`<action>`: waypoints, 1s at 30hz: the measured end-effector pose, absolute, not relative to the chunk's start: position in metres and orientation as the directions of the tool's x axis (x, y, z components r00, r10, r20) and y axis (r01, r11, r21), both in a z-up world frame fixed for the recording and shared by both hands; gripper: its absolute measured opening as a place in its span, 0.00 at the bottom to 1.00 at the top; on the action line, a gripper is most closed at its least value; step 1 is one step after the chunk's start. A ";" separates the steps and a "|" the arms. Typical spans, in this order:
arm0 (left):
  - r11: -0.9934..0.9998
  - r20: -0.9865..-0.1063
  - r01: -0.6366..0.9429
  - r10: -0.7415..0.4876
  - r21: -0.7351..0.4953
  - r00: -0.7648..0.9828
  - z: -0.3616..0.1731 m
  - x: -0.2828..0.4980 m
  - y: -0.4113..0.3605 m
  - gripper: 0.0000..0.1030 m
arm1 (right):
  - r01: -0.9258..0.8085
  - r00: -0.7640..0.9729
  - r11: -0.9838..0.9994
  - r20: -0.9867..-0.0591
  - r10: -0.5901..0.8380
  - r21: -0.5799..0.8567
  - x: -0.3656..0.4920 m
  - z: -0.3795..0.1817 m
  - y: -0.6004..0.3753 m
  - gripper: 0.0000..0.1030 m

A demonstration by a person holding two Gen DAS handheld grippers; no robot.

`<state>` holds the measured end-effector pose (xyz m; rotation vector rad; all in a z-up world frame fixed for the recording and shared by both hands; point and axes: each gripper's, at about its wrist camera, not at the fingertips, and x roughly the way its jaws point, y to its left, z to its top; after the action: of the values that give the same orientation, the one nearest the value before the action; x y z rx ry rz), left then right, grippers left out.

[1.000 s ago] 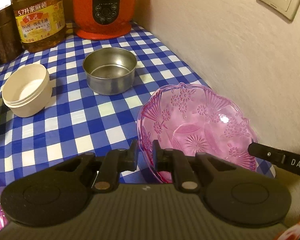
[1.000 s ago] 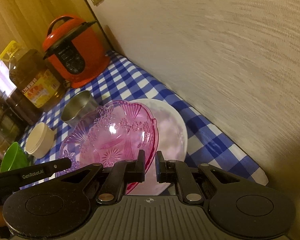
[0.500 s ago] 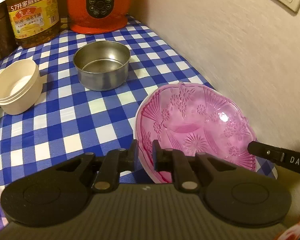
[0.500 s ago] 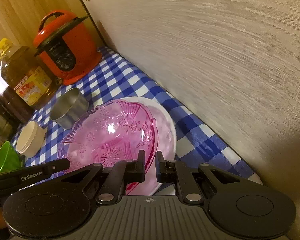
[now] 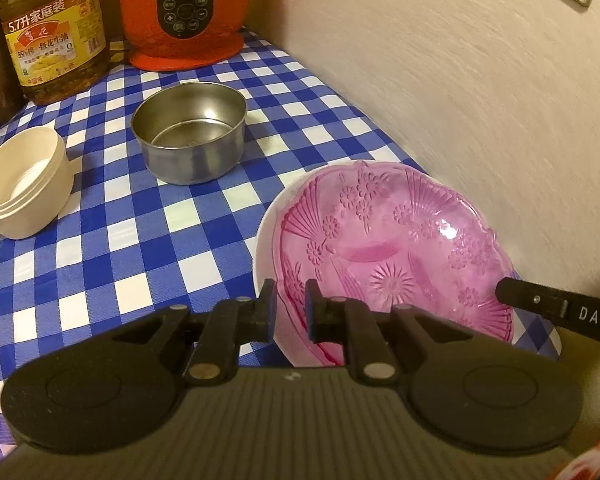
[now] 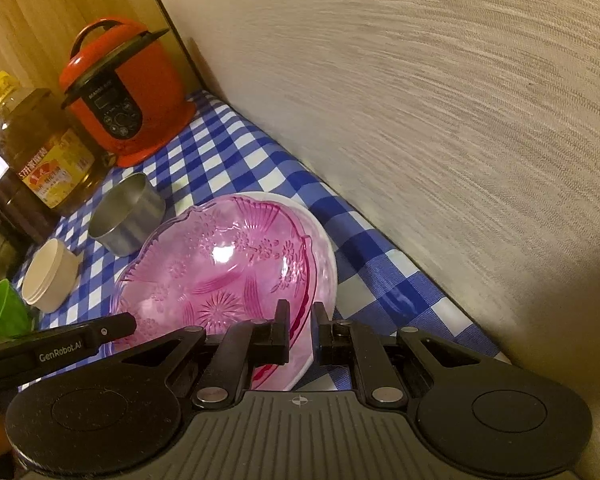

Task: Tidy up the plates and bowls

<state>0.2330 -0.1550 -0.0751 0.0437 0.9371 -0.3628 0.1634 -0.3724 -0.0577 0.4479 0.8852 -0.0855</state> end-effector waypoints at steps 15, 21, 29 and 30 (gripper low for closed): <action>0.937 -0.794 0.331 -0.285 -0.112 0.537 -0.076 0.233 -0.156 0.14 | 0.249 0.642 0.908 -0.759 0.106 0.337 0.163 -0.057 -0.372 0.10; 0.938 -0.780 0.330 -0.284 -0.106 0.557 -0.072 0.232 -0.155 0.30 | 0.245 0.661 0.905 -0.742 0.106 0.348 0.162 -0.055 -0.375 0.10; 0.945 -0.759 0.299 -0.290 -0.131 0.583 -0.059 0.228 -0.143 0.31 | 0.239 0.689 0.907 -0.718 0.094 0.348 0.159 -0.047 -0.376 0.27; 0.946 -0.758 0.295 -0.290 -0.135 0.584 -0.058 0.227 -0.141 0.31 | 0.239 0.692 0.907 -0.716 0.092 0.347 0.158 -0.045 -0.375 0.38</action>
<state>0.2271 -0.1412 -0.0581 0.0051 0.8833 -0.3412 0.1583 -0.3752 -0.0452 0.4390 0.8089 -0.0851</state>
